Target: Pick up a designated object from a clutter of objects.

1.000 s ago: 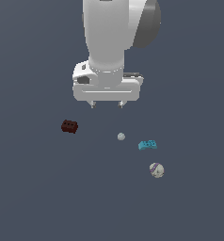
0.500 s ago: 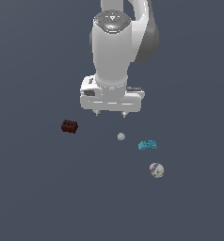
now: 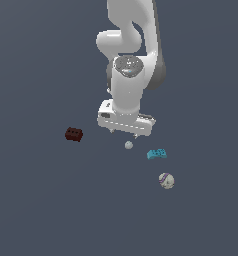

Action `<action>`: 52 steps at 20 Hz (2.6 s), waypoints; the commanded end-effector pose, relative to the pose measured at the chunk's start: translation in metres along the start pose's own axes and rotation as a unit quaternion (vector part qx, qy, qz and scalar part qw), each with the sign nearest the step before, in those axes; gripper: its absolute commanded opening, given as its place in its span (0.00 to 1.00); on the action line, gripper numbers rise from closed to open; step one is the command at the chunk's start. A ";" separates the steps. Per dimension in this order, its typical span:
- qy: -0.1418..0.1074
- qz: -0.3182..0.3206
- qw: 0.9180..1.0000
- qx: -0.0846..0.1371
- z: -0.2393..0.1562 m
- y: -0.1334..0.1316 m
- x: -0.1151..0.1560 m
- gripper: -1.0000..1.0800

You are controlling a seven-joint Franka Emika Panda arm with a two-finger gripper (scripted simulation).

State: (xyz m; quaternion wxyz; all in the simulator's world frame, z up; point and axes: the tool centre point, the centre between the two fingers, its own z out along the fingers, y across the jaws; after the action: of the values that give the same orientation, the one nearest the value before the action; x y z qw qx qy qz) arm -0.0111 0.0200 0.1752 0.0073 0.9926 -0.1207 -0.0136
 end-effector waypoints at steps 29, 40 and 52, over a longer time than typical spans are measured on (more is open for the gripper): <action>0.011 0.125 0.992 0.010 0.117 -0.023 -0.040 0.96; 0.011 0.126 0.992 0.010 0.154 -0.023 -0.040 0.96; 0.011 0.126 0.992 0.010 0.155 -0.023 -0.040 0.00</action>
State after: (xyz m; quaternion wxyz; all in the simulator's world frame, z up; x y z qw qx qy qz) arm -0.0481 0.0509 0.0214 -0.0002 0.9696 -0.2448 0.0004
